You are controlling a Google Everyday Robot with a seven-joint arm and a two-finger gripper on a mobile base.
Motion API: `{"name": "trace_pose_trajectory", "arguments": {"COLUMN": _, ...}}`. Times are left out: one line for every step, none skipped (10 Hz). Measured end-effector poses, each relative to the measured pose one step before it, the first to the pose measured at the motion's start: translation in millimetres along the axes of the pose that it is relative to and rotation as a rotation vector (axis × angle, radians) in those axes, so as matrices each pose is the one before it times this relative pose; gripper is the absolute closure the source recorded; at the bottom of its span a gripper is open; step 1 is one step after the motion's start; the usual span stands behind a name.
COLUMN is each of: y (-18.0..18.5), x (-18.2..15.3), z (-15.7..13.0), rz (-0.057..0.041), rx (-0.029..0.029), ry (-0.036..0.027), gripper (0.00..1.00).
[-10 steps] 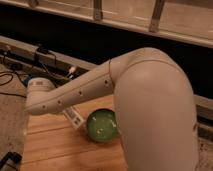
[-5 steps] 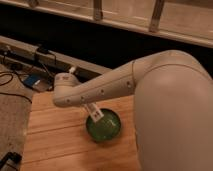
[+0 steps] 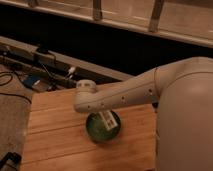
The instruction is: Place the bottle in the ceramic bowl
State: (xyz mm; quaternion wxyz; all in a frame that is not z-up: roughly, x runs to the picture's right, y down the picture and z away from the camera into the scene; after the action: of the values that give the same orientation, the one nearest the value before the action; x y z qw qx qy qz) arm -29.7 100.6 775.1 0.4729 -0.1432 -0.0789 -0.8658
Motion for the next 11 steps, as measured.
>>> {"name": "trace_pose_trajectory", "arguments": {"y": -3.06, "x": 0.41, "z": 0.30, "rz": -0.00487, "rx": 0.00252, "ry": -0.00048, "gripper": 0.83}}
{"name": "trace_pose_trajectory", "arguments": {"y": 1.13, "x": -0.23, "z": 0.09, "rz": 0.00170, "rx": -0.00126, "ry": -0.00045, "gripper": 0.75}}
{"name": "trace_pose_trajectory", "arguments": {"y": 1.58, "x": -0.82, "z": 0.30, "rz": 0.00255, "rx": -0.00140, "ry": -0.00124, "gripper": 0.63}}
{"name": "trace_pose_trajectory", "arguments": {"y": -0.57, "x": 0.13, "z": -0.05, "rz": -0.00118, "rx": 0.00016, "ry": 0.00002, "gripper": 0.52}}
{"name": "trace_pose_trajectory", "arguments": {"y": -1.37, "x": 0.41, "z": -0.07, "rz": -0.00266, "rx": 0.00069, "ry": 0.00028, "gripper": 0.42}}
{"name": "trace_pose_trajectory", "arguments": {"y": 0.04, "x": 0.10, "z": -0.12, "rz": 0.00011, "rx": -0.00011, "ry": 0.00018, "gripper": 0.34}}
{"name": "trace_pose_trajectory", "arguments": {"y": 0.29, "x": -0.18, "z": 0.05, "rz": 0.00039, "rx": -0.00031, "ry": -0.00031, "gripper": 0.24}}
{"name": "trace_pose_trajectory", "arguments": {"y": 0.26, "x": -0.09, "z": 0.06, "rz": 0.00055, "rx": -0.00014, "ry": -0.00014, "gripper": 0.20}}
{"name": "trace_pose_trajectory", "arguments": {"y": -0.12, "x": 0.17, "z": -0.14, "rz": -0.00014, "rx": 0.00008, "ry": 0.00031, "gripper": 0.20}}
{"name": "trace_pose_trajectory", "arguments": {"y": -0.25, "x": 0.04, "z": 0.02, "rz": -0.00056, "rx": 0.00014, "ry": -0.00001, "gripper": 0.20}}
{"name": "trace_pose_trajectory", "arguments": {"y": 0.12, "x": -0.05, "z": 0.01, "rz": 0.00014, "rx": -0.00014, "ry": -0.00008, "gripper": 0.20}}
